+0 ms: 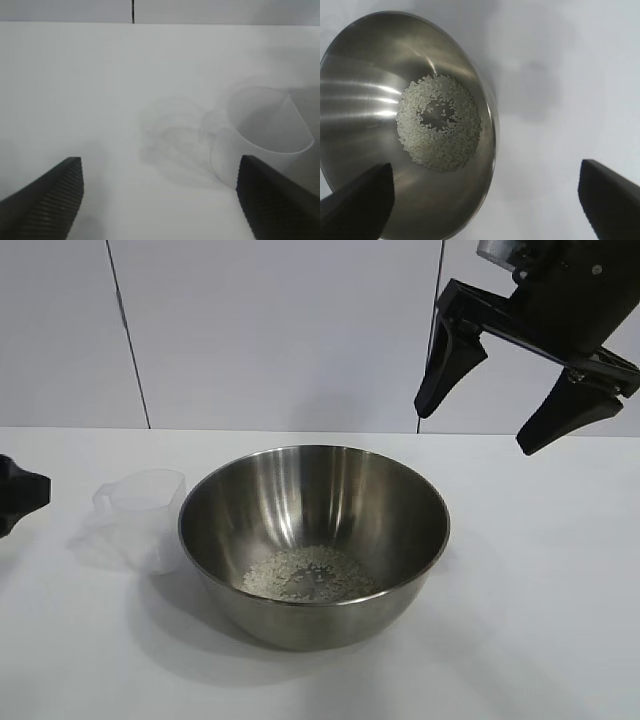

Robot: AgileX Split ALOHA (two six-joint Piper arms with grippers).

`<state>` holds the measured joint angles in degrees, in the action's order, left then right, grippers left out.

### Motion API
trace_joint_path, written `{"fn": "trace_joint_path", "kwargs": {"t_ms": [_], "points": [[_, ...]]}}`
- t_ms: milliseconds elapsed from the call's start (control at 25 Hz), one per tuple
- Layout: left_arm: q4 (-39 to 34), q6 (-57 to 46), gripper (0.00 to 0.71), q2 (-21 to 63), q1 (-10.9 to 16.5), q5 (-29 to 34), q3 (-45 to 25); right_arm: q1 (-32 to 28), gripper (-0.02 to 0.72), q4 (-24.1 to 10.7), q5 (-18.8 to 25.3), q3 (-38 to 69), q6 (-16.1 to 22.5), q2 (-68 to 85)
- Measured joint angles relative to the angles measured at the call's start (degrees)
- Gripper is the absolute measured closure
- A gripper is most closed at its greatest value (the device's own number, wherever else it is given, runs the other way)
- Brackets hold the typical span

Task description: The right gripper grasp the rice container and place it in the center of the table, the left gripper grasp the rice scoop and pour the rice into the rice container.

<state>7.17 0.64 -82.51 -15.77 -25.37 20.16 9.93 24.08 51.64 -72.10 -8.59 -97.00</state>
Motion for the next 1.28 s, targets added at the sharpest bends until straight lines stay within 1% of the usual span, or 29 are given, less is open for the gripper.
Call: {"fn": "trace_joint_path", "kwargs": {"t_ms": [80, 120, 200, 280, 360, 480, 560, 640, 720, 800, 1000, 1280], "points": [[-0.20, 0.00, 0.104, 3.97, 0.00, 15.83, 5.76, 0.00, 0.009, 0.00, 0.00, 0.00, 0.00, 0.00], [-0.25, 0.00, 0.103, 5.16, 0.00, 22.60, 9.45, 0.00, 0.009, 0.00, 0.00, 0.00, 0.00, 0.00], [-0.25, 0.00, 0.104, 6.63, 0.00, 38.35, 17.72, 0.00, 0.009, 0.00, 0.00, 0.00, 0.00, 0.00], [-0.25, 0.26, 0.095, 6.65, 0.00, 50.97, 25.29, 0.00, 0.009, 0.20, 0.00, 0.00, 0.00, 0.00], [-0.25, 0.84, 0.069, 6.02, 0.00, 61.39, 31.97, 0.00, 0.009, 0.63, 0.04, 0.00, 0.00, 0.00], [1.25, 1.23, 0.052, 4.16, 0.00, 70.13, 41.32, 0.00, 0.009, 1.04, 0.11, 0.00, 0.00, 0.00], [4.49, 2.15, 0.050, 2.38, 0.05, 74.05, 46.13, 0.00, 0.009, 1.51, 0.11, 0.00, 0.00, 0.00], [9.88, 3.17, 0.050, -0.17, 0.06, 77.79, 50.03, 0.00, 0.009, 2.33, 0.11, 0.00, 0.00, 0.00], [14.96, 4.24, 0.049, -3.02, 0.06, 79.77, 52.81, 0.00, 0.009, 3.23, 0.11, 0.00, -0.07, 0.00], [18.99, 4.49, 0.047, -6.19, 0.06, 80.32, 54.01, 0.00, 0.009, 4.06, 0.05, 0.00, -0.07, 0.00], [21.12, 4.41, 0.046, -11.53, 0.06, 80.22, 54.21, 0.00, 0.009, 5.86, -0.11, 0.00, -0.34, 0.00], [23.46, 4.39, 0.045, -12.02, 0.11, 79.08, 54.72, 0.00, 0.009, 6.65, -0.17, 0.00, -0.45, 0.00]]}}
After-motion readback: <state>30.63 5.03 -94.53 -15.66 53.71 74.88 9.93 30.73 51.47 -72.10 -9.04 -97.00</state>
